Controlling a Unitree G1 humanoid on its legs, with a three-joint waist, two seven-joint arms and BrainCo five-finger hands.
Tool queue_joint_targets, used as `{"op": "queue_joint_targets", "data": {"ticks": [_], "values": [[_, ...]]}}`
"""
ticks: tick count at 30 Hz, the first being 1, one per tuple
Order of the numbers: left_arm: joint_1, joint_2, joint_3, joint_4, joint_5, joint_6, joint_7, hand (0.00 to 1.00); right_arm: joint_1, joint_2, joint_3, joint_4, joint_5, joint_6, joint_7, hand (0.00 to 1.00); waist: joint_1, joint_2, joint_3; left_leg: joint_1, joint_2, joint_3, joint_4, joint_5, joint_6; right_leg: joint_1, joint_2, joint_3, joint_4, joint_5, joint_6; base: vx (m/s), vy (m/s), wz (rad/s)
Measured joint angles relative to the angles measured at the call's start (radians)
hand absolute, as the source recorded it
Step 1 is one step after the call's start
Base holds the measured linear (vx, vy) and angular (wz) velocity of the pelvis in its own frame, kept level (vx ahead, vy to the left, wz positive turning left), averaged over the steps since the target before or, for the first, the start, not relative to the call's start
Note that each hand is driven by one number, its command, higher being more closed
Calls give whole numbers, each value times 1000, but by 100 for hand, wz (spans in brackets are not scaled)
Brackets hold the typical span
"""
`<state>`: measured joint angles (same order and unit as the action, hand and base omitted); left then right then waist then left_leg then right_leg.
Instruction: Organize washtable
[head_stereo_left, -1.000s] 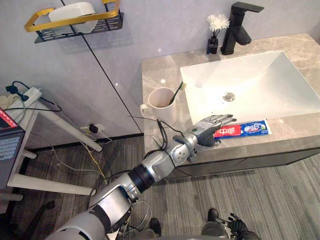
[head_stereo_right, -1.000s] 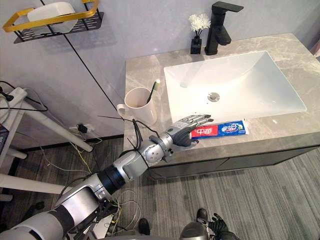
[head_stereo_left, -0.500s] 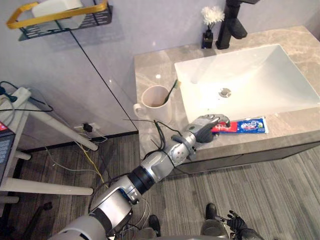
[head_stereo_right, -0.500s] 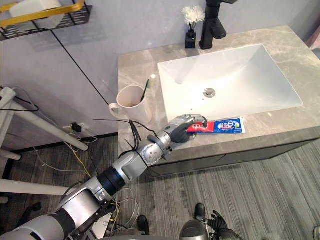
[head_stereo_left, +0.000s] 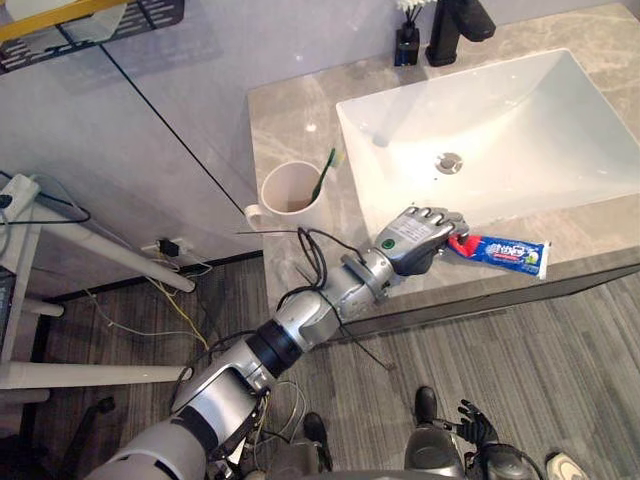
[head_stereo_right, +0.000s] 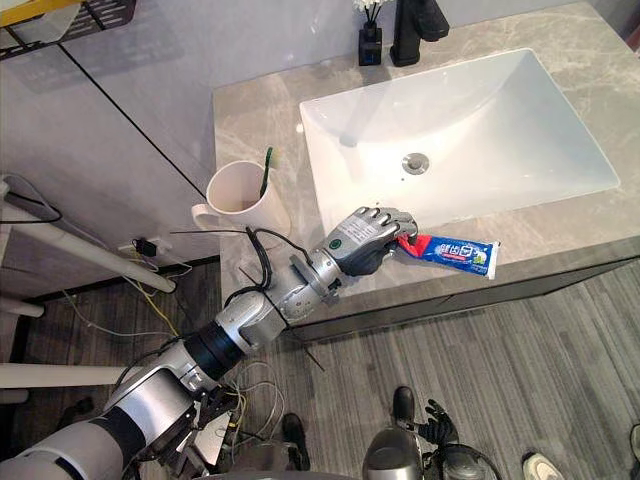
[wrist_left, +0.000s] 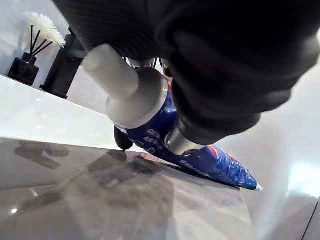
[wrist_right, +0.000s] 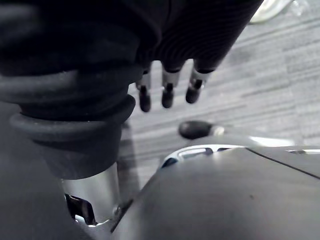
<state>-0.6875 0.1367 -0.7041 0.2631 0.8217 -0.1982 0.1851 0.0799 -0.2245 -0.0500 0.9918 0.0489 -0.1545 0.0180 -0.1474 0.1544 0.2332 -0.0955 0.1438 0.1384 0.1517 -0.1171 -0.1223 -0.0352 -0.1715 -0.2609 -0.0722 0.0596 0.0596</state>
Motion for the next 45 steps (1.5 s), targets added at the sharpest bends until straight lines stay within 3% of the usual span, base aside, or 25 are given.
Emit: {"op": "queue_joint_targets", "data": {"ticks": [7, 13, 19, 23, 26, 32, 35, 40, 45], "values": [[90, 22, 21, -72, 47, -2, 42, 100, 11, -1, 0, 2, 0, -18, -37, 0, -1, 23, 4, 0, 1, -13, 8, 0, 0, 0, -2, -5, 20, -8, 16, -43, 1, 3], [210, 28, 39, -123, 45, 1, 116, 100, 19, -1, 0, 3, 2, -24, -41, 0, 1, 28, 1, 5, 4, -33, 9, 2, -2, 14, 3, -17, 20, -7, 30, -26, -8, 6], [300, 43, 41, -198, -7, 19, 123, 100, 34, 1, 0, 3, 33, -27, -44, 0, 6, 30, -6, 23, 5, -37, 2, 3, -3, 33, 4, -21, 17, -7, 31, 1, 0, 1], [388, 71, 58, -270, -77, 19, 116, 100, 68, 4, -1, -16, 73, -27, -46, 0, 31, 25, -30, 33, 5, -31, -8, 3, -3, 33, 5, -13, 17, -7, 31, 9, 5, -6], [457, 74, 120, -324, -134, 20, 102, 100, 140, 20, -4, -116, 109, -27, -44, 0, 53, 7, -55, 38, 5, -21, -12, 3, -3, 30, 5, 1, 16, -7, 31, -3, 7, -9], [518, 66, 224, -484, -184, 26, 103, 100, 276, 104, -11, -404, 151, -39, -17, 0, 79, -76, -121, 51, 13, 42, -14, 3, -3, -3, 10, 73, 16, 4, 44, -16, 4, -31], [522, 46, 244, -517, -184, 26, 103, 100, 323, 126, -10, -540, 194, -42, 21, 0, 81, -91, -130, 74, 13, 71, -20, 3, -3, -3, 11, 103, 18, 11, 44, -49, 8, -32], [543, 18, 287, -549, -184, 26, 103, 100, 438, 132, -16, -800, 387, -70, 155, 0, 86, -110, -144, 113, 16, 161, -37, -3, -3, -40, 21, 192, 22, 29, 53, -75, -7, -49], [559, 7, 304, -549, -184, 25, 75, 100, 524, 132, -66, -947, 588, -59, 303, 0, 80, -135, -144, 146, 15, 229, -35, -19, -4, -60, 32, 268, 25, 46, 54, -52, -1, -49]]}}
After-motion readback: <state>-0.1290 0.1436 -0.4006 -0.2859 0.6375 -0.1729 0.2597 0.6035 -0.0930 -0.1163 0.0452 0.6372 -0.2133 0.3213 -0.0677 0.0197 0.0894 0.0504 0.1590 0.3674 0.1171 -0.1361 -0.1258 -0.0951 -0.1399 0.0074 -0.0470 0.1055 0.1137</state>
